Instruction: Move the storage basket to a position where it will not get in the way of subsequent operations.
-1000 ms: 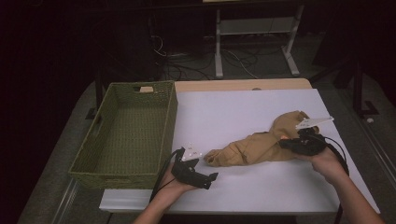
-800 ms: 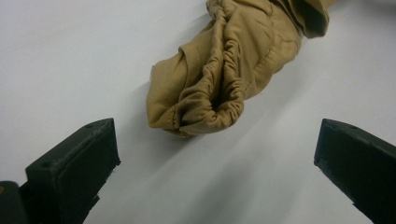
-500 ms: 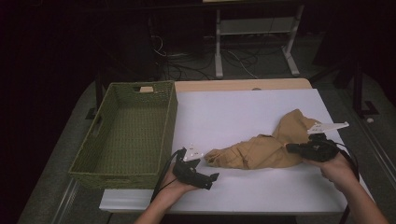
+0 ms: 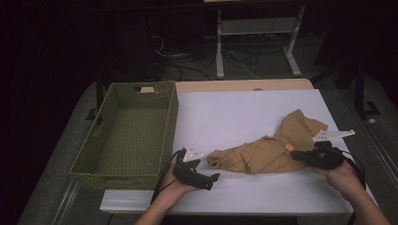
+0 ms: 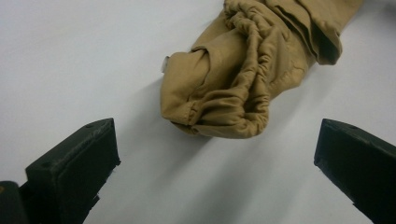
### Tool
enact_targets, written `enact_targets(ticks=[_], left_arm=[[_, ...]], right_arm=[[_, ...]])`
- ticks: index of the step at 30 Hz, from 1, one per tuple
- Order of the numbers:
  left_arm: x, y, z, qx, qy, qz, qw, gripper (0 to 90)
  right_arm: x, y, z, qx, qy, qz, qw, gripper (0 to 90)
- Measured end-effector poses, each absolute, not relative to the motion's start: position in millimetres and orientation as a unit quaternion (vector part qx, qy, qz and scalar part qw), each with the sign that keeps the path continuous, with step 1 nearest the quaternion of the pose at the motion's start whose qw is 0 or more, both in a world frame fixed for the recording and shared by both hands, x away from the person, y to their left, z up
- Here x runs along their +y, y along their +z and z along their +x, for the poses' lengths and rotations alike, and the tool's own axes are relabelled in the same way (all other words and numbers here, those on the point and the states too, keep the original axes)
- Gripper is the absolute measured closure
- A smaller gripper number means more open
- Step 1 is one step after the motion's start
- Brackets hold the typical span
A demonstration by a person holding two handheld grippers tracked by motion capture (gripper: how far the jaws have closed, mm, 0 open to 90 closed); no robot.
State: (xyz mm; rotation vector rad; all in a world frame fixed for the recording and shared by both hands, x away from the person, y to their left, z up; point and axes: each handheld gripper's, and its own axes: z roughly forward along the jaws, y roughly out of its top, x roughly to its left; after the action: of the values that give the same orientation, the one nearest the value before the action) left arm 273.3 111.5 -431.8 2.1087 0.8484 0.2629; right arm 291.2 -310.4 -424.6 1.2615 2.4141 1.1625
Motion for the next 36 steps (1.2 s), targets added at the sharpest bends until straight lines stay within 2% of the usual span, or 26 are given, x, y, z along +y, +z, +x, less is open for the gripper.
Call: enact_targets(ticks=[18,22,25,36], left_arm=[[115,-431,274,0.339,0.104,0.838,0.414,0.0],[114,-431,274,0.337,0.104,0.838,0.415,0.0],[114,-431,274,0.337,0.104,0.838,0.416,0.0],[115,-430,274,0.338,0.104,0.838,0.416,0.0]], right_arm=[[-319,-434,271,0.821,0.375,0.422,0.082,86.3],[-318,-430,272,0.814,0.387,0.424,0.083,75.3],[-316,-425,271,0.811,0.401,0.418,0.080,71.0],[-281,-413,270,0.824,0.424,0.371,0.058,64.9]])
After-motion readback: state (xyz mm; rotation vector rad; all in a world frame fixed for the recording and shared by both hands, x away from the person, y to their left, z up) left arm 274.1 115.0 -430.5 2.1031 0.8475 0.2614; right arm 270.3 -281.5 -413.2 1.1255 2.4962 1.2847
